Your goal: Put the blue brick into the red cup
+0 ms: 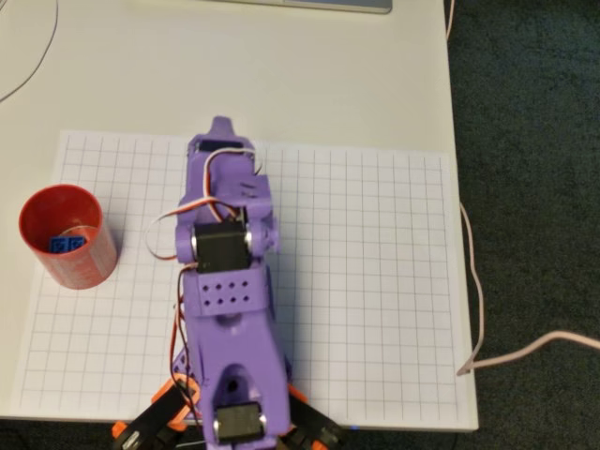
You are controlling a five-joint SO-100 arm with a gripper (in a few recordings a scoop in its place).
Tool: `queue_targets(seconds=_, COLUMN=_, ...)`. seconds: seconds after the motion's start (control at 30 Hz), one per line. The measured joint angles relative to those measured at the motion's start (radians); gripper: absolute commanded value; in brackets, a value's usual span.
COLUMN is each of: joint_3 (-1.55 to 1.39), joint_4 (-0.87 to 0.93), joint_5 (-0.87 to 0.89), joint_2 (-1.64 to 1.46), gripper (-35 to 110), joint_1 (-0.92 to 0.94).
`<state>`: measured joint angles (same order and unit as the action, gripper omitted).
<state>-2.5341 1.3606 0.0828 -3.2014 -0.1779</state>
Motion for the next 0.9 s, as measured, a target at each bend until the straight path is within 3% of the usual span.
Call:
queue_targets(seconds=0.43, joint_3=-0.334, joint_4=-0.094, joint_5=-0.071, joint_2=-0.095, gripper=16, joint_1=-0.002)
queue_targets(seconds=0.6, joint_3=-0.477, joint_4=-0.137, joint_5=-0.124, joint_2=-0.094, gripper=8, joint_1=0.067)
queue_targets(seconds=0.9, joint_3=-0.499, joint_4=-0.14, joint_5=0.038, joint_2=-0.097, gripper=0, joint_1=0.077)
